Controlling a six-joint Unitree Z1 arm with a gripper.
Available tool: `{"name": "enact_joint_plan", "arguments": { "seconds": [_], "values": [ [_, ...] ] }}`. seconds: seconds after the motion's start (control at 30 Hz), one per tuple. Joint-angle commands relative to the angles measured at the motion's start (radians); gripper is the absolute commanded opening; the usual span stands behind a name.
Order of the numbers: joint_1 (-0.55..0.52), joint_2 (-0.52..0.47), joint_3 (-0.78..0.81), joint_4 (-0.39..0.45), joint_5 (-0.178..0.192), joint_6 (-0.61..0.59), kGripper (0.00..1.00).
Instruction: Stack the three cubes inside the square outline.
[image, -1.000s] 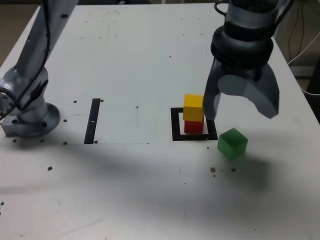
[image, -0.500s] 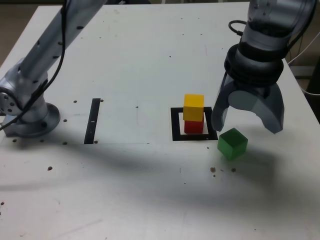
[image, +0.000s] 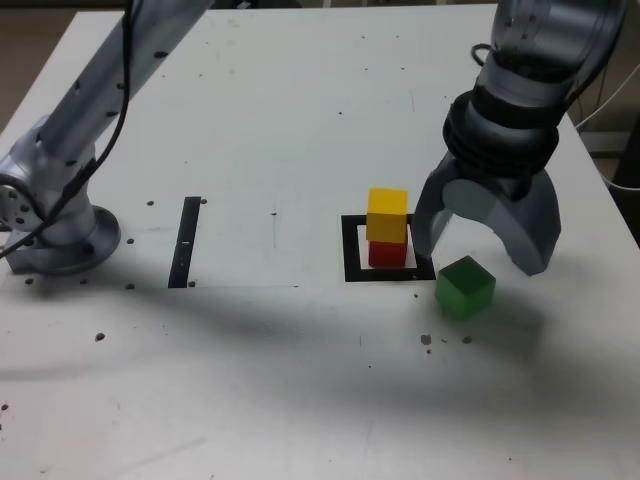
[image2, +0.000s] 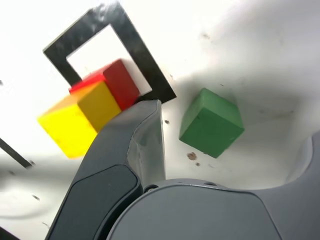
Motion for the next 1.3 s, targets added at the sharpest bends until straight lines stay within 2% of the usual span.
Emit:
{"name": "enact_joint_plan", "arguments": {
  "seconds": [0.0, 0.2, 0.4, 0.77, 1.27],
  "values": [
    [0.001, -0.010, 0.002, -0.001, 0.004, 0.055, 0.97],
    [0.000, -0.024, 0.022, -0.033, 0.013, 0.183, 0.97],
    [0.000, -0.031, 0.071, -0.080, 0.025, 0.249, 0.96],
    [-0.007, -0.031, 0.110, -0.112, 0.047, 0.257, 0.96],
    [-0.029, 0.009, 0.129, -0.138, 0.044, 0.246, 0.94]
  ]
}}
